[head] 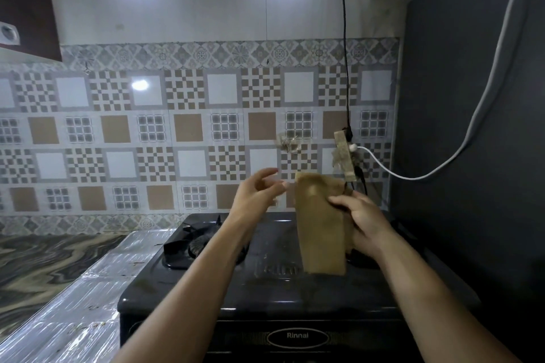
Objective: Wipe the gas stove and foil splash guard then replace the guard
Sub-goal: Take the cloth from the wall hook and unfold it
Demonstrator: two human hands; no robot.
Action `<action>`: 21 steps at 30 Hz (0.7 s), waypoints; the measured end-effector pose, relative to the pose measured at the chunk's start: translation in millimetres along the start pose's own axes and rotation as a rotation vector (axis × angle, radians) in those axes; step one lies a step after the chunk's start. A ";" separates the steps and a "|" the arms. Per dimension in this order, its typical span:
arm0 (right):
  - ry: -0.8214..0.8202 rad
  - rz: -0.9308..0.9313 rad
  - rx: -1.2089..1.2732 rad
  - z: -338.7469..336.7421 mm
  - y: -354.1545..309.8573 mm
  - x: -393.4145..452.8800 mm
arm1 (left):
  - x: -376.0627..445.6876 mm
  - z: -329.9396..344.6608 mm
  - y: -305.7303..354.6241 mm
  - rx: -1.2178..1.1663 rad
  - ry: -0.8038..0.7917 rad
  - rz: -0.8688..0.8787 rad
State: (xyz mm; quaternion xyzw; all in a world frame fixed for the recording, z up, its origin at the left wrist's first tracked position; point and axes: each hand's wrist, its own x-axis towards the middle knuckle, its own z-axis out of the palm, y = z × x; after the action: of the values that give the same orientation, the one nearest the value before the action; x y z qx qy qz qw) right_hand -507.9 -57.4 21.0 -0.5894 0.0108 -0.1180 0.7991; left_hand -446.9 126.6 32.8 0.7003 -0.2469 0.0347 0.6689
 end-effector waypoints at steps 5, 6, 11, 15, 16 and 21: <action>0.009 -0.004 -0.037 -10.6 -5.7 7.8 | -10.7 24.5 -27.3 -0.384 -0.365 -0.364; 0.015 -0.012 -0.051 -11.8 -7.6 8.0 | -8.5 27.7 -26.1 -0.406 -0.369 -0.369; 0.058 -0.024 -0.139 -27.6 -5.7 4.2 | 3.2 36.4 -19.9 -0.238 -0.132 -0.322; -0.084 0.007 -0.386 -38.0 -0.9 -3.0 | 4.7 47.6 -18.1 -0.206 -0.015 -0.256; -0.114 0.012 -0.442 -39.7 -1.6 -4.3 | 4.7 49.3 -16.8 -0.207 -0.018 -0.240; -0.078 -0.010 -0.519 -54.7 -14.6 -3.5 | 4.7 44.8 -7.6 -0.147 -0.235 -0.089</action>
State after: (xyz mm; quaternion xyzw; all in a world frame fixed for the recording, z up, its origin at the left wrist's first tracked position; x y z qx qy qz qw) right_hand -522.5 -112.2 17.7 -0.7788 0.0072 -0.0923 0.6204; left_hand -452.4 82.3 23.0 0.6590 -0.2942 -0.0951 0.6857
